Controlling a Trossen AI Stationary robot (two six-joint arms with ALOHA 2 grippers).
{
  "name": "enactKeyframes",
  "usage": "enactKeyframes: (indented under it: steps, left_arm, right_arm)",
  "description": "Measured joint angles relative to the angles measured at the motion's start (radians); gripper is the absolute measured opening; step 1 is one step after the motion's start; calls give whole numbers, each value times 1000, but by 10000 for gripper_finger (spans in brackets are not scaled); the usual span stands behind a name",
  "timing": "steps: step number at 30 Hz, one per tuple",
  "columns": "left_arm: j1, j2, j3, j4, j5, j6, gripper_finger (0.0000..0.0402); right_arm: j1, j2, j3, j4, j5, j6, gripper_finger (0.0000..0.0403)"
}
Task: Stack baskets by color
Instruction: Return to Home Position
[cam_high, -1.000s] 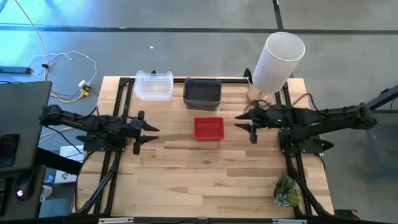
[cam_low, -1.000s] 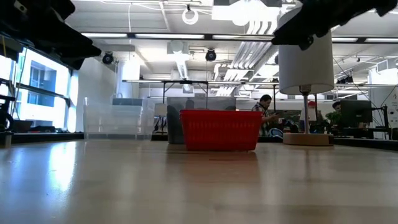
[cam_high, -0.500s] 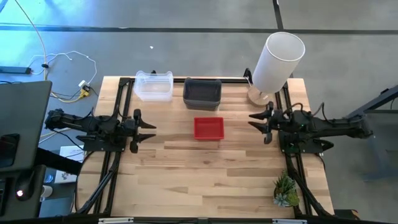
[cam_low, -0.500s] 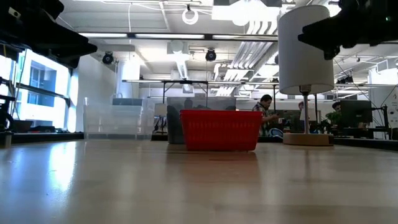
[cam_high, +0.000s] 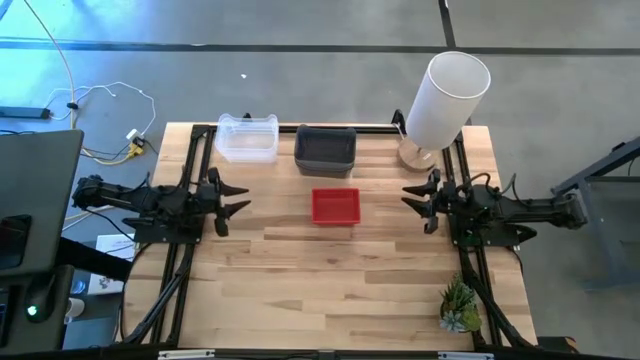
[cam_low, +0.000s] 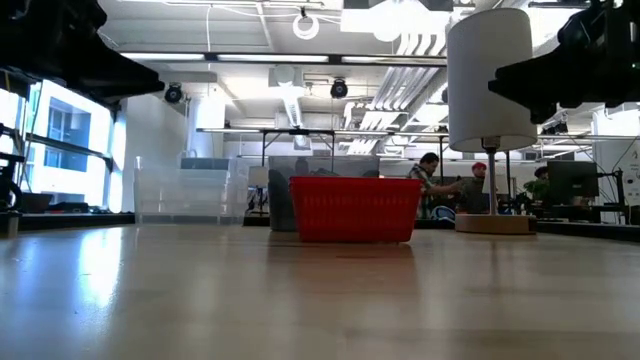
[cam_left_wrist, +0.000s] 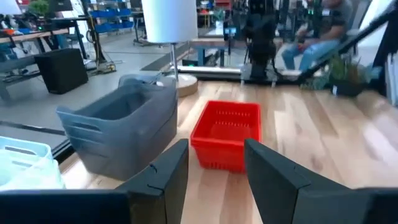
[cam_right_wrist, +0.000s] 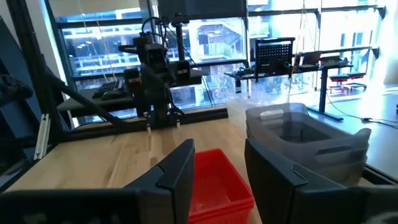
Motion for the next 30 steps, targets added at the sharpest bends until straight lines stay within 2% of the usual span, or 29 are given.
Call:
enactKeyframes:
  steps: [7,11,18,30]
  left_arm:
    - [0,0,0,-76,0,43,142]
    - [0,0,0,-69,0,25,142]
    - [0,0,0,-62,-6,17,142]
    - [0,0,0,-70,-6,17,142]
  right_arm:
    - [0,0,0,-53,76,57,130]
    - [0,0,0,-57,74,81,130]
    - [0,0,0,-59,72,3,130]
    - [0,0,0,-64,68,17,130]
